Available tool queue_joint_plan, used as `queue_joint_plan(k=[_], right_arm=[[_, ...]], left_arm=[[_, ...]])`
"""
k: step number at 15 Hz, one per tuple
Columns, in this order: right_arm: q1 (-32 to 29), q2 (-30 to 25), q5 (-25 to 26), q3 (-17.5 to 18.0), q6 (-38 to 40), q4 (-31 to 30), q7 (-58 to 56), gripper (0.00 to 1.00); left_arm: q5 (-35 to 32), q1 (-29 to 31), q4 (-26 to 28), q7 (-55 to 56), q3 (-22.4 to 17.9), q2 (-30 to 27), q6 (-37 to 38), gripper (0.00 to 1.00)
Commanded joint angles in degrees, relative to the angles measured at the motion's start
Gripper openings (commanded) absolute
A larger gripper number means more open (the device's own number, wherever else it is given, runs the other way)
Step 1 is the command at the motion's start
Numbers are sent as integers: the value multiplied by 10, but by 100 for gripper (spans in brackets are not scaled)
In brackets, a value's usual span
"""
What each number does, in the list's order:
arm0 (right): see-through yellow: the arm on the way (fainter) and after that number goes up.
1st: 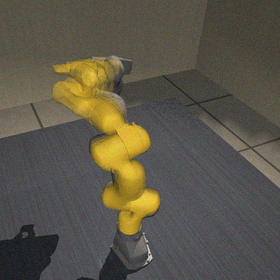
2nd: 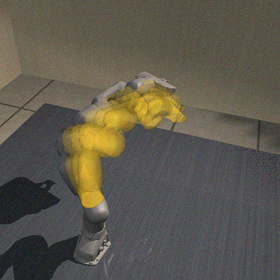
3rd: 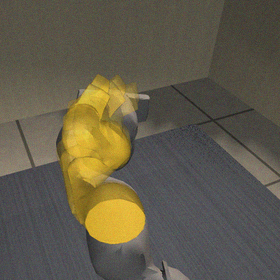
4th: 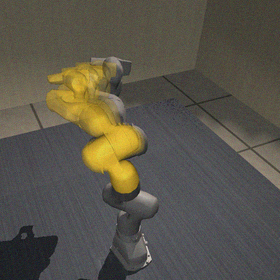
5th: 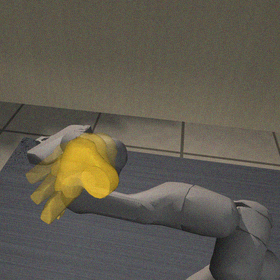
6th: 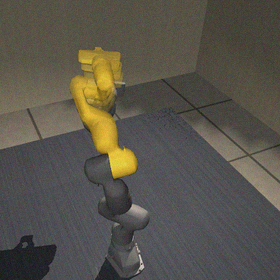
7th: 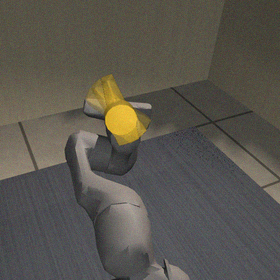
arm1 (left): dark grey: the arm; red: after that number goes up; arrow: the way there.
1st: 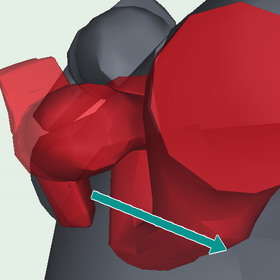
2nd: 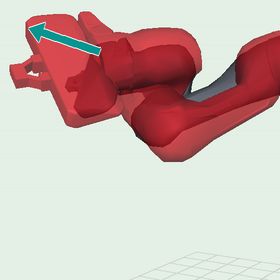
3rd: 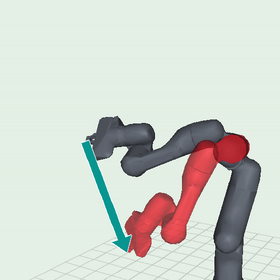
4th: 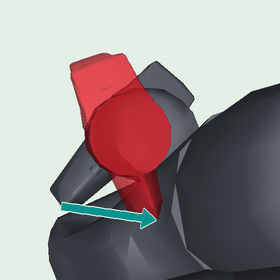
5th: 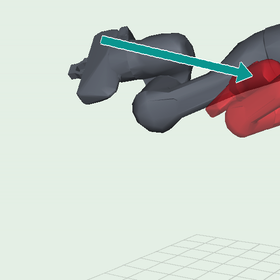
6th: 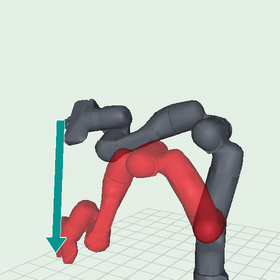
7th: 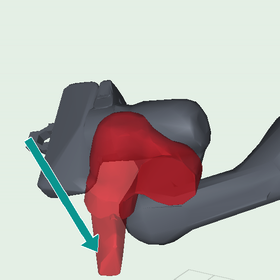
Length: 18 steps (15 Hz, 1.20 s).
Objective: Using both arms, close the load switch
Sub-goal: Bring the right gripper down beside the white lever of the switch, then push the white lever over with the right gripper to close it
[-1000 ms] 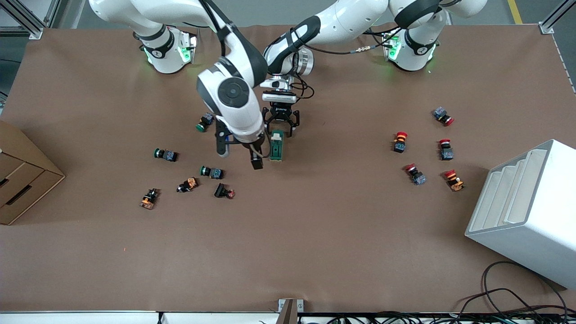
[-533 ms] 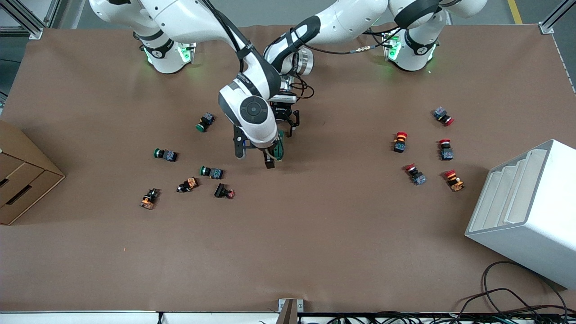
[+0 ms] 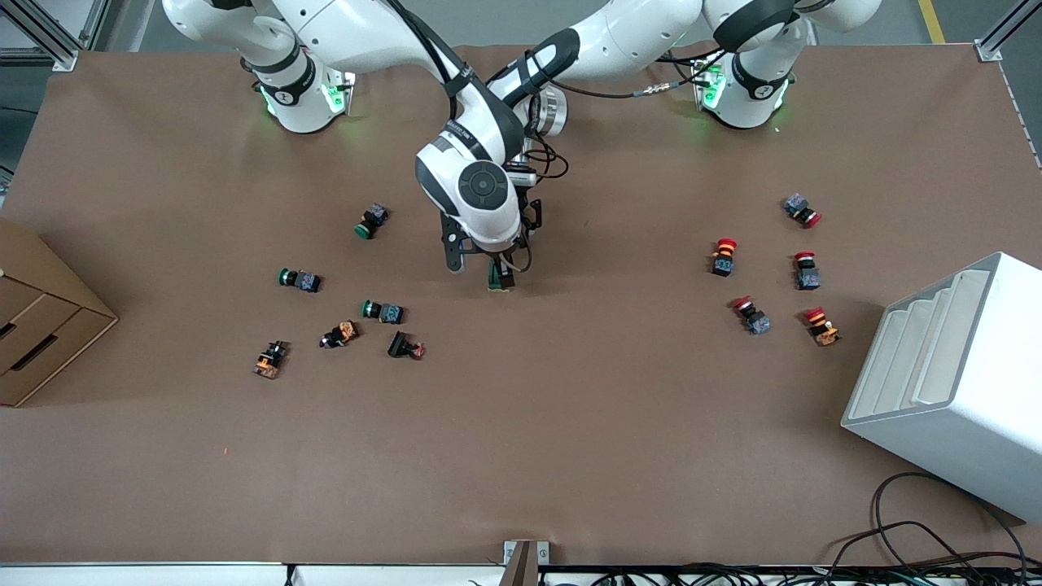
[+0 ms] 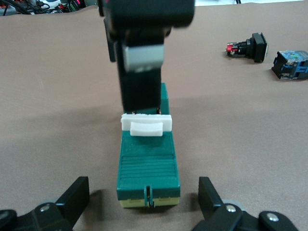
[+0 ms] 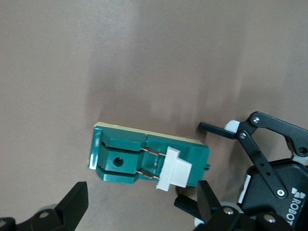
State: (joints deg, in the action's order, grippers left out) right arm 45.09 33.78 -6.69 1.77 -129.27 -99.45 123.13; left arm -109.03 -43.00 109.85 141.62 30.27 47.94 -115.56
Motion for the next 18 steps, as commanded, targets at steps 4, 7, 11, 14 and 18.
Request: queue_joint_plan(k=[4,7,11,14,18], right_arm=[[17,-5,-10,-2,-55,-41,17,100],[18,-5,-10,-3,-72,-50,19,100],[18,-7,-2,-5,-75,-54,19,100],[18,-11,4,-8,-91,-66,18,100],[16,-11,18,-9,-104,-72,18,100]], left_arm=[[-2,-3,-19,0,-1,24,0,100],[-1,-2,-17,3,-1,22,0,100],[-1,0,-17,0,-1,21,0,100],[-1,1,-16,-6,-1,19,1,100],[-1,2,-12,-6,-1,19,1,100]])
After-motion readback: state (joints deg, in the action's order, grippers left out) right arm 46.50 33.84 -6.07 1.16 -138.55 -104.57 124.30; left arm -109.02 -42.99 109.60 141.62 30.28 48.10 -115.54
